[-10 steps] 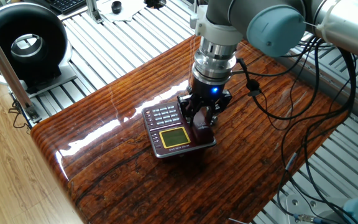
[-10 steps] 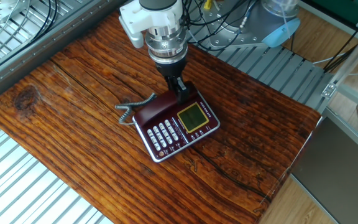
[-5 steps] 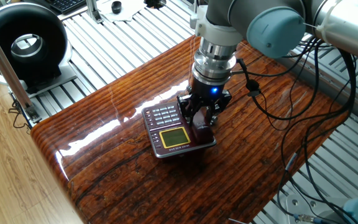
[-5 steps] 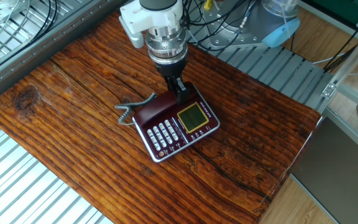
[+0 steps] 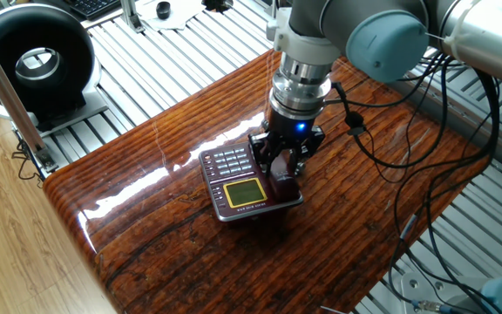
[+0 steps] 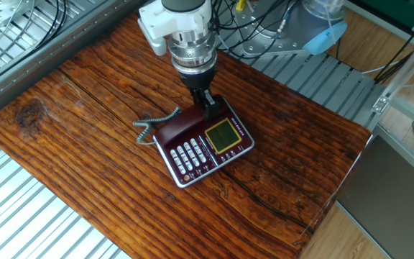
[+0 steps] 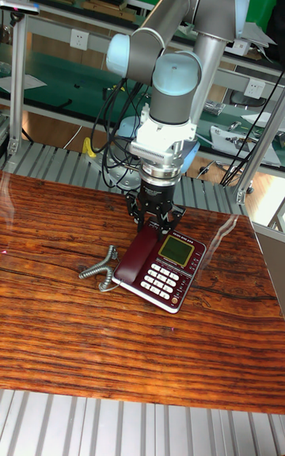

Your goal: Place the handset of the telephone on the corresponding phone cradle

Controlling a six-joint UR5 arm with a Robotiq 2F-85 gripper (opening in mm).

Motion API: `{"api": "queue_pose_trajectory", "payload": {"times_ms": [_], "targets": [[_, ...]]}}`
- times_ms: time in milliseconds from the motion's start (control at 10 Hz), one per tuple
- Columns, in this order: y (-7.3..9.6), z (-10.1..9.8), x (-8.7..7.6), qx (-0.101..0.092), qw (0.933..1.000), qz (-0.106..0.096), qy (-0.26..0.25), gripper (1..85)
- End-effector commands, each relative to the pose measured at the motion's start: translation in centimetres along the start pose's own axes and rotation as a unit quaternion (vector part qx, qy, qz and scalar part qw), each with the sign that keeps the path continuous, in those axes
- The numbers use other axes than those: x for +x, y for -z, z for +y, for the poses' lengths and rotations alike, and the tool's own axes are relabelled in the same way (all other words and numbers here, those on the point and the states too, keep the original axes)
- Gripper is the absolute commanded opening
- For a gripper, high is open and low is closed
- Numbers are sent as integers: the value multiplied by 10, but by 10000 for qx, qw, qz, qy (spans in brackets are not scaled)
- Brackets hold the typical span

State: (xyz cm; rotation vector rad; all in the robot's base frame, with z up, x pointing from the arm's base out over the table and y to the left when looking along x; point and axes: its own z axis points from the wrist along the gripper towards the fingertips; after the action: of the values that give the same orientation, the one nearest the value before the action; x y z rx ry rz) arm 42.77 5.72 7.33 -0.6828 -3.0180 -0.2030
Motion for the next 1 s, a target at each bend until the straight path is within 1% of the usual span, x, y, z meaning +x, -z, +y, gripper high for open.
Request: {"api": "queue_pose_trajectory", "payload": {"times_ms": [0, 300, 500, 600, 900], "targets": [[1, 3, 0, -80, 10000, 11, 8, 457], [1, 5, -1, -118, 9999, 3, 32, 517], [2, 1, -2, -60, 10000, 18, 47, 570], [2, -1, -2, -32, 10000, 22, 46, 570], [6, 2, -1, -71, 10000, 66, 24, 573]]}}
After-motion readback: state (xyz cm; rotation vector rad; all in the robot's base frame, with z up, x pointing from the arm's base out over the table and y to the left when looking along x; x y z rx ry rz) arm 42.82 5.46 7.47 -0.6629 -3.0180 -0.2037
